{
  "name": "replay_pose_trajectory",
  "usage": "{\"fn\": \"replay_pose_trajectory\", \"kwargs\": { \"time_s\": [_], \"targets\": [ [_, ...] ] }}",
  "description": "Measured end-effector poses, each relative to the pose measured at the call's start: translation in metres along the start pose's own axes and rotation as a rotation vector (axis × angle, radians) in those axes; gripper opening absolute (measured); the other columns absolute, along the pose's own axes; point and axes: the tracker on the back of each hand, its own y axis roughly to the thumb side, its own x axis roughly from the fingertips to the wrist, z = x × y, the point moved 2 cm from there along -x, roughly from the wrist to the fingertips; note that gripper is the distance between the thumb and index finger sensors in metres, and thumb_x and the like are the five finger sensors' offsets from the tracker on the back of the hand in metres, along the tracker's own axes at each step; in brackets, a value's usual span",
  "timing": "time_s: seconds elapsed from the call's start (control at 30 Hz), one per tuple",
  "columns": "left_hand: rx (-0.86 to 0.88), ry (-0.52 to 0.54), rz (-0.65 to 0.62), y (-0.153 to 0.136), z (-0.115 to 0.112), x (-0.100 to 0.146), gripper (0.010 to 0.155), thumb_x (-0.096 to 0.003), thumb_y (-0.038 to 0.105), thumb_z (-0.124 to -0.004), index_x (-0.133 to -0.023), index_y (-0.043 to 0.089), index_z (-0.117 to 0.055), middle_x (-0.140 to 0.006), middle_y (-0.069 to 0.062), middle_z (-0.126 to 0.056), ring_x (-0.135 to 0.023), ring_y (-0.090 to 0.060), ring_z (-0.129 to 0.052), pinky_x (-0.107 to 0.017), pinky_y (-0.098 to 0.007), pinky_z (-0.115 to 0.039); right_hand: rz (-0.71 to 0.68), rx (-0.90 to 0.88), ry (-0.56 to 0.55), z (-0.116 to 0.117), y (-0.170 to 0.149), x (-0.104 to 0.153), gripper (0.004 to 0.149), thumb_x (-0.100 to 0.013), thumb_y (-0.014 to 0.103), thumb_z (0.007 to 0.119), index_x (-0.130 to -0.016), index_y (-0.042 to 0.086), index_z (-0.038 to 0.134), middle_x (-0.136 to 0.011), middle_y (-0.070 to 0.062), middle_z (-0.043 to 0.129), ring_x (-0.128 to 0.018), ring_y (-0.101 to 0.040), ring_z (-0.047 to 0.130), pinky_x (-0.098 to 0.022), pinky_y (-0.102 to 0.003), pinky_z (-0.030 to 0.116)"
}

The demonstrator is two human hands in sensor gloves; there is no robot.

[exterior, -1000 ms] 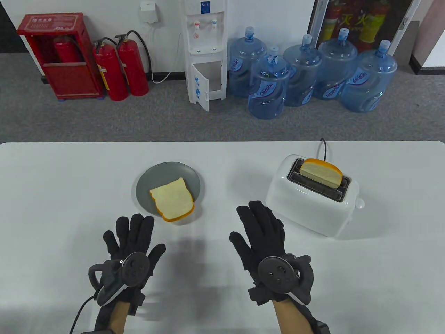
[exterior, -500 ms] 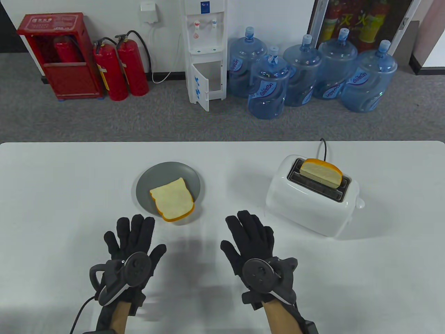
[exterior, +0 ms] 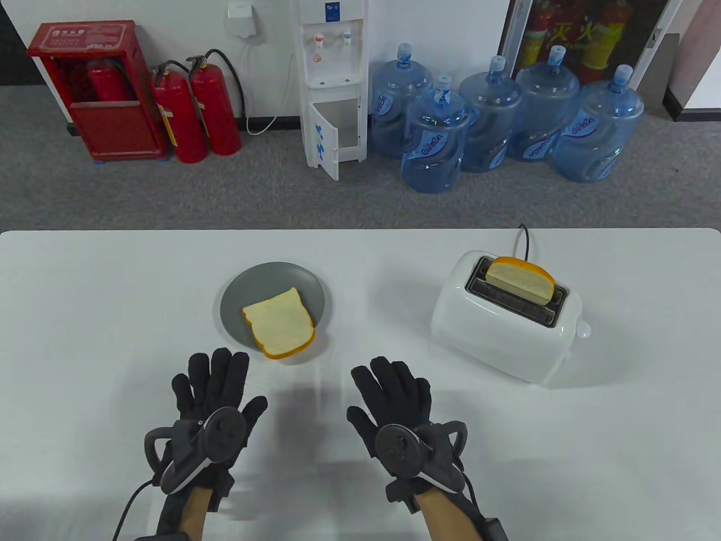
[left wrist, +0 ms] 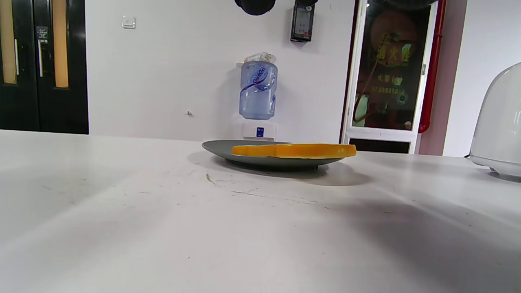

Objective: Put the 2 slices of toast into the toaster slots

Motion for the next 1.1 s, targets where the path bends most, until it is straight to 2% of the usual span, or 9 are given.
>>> {"fn": "replay_pose_trajectory", "kwargs": {
  "time_s": [0.27,0.5,0.67,0.8,1.1],
  "targets": [
    [-0.09,-0.007,-0.004,0.015,0.014,-0.017,0.075,-0.0554,0.064,-0.055,-0.119,0.035,-0.029,-0.127,-0.003,-0.027,-0.116,-0.038,-0.021,-0.08,-0.054,-0.024,-0.021,0.034,0.023,0.004,0.001,0.0,0.067,-0.07,0.055,0.061,-0.125,0.025,0.04,-0.131,-0.015,0.038,-0.115,-0.049,0.048,-0.075,-0.074,0.044],
    [-0.155,-0.118,0.058,0.028,0.023,-0.062,0.076,-0.0549,0.062,-0.063,-0.118,0.036,-0.03,-0.126,0.0,-0.029,-0.116,-0.035,-0.023,-0.081,-0.051,-0.025,-0.03,0.054,0.029,0.003,0.002,0.0,0.067,-0.07,0.055,0.061,-0.126,0.026,0.039,-0.132,-0.015,0.037,-0.115,-0.049,0.048,-0.075,-0.074,0.044],
    [-0.225,-0.161,0.071,0.042,0.022,-0.09,0.078,-0.0532,0.058,-0.072,-0.117,0.035,-0.033,-0.125,0.001,-0.037,-0.117,-0.031,-0.034,-0.082,-0.049,-0.035,-0.032,0.03,0.037,0.003,0.004,0.0,0.067,-0.07,0.056,0.061,-0.126,0.026,0.039,-0.132,-0.015,0.037,-0.116,-0.049,0.047,-0.076,-0.074,0.043],
    [-0.234,-0.206,0.055,0.05,0.013,-0.105,0.078,-0.0519,0.056,-0.076,-0.116,0.036,-0.036,-0.124,0.003,-0.04,-0.117,-0.029,-0.038,-0.082,-0.047,-0.038,-0.033,0.027,0.039,0.002,0.005,0.0,0.067,-0.07,0.056,0.061,-0.126,0.027,0.039,-0.132,-0.014,0.037,-0.116,-0.049,0.047,-0.076,-0.074,0.043],
    [-0.241,-0.338,0.078,0.049,-0.029,-0.121,0.082,-0.0483,0.054,-0.081,-0.115,0.036,-0.038,-0.123,0.004,-0.044,-0.117,-0.027,-0.041,-0.083,-0.046,-0.04,-0.017,0.019,0.048,0.002,0.001,-0.001,0.067,-0.07,0.056,0.06,-0.126,0.028,0.038,-0.132,-0.014,0.036,-0.116,-0.049,0.048,-0.076,-0.074,0.043]
  ]
}}
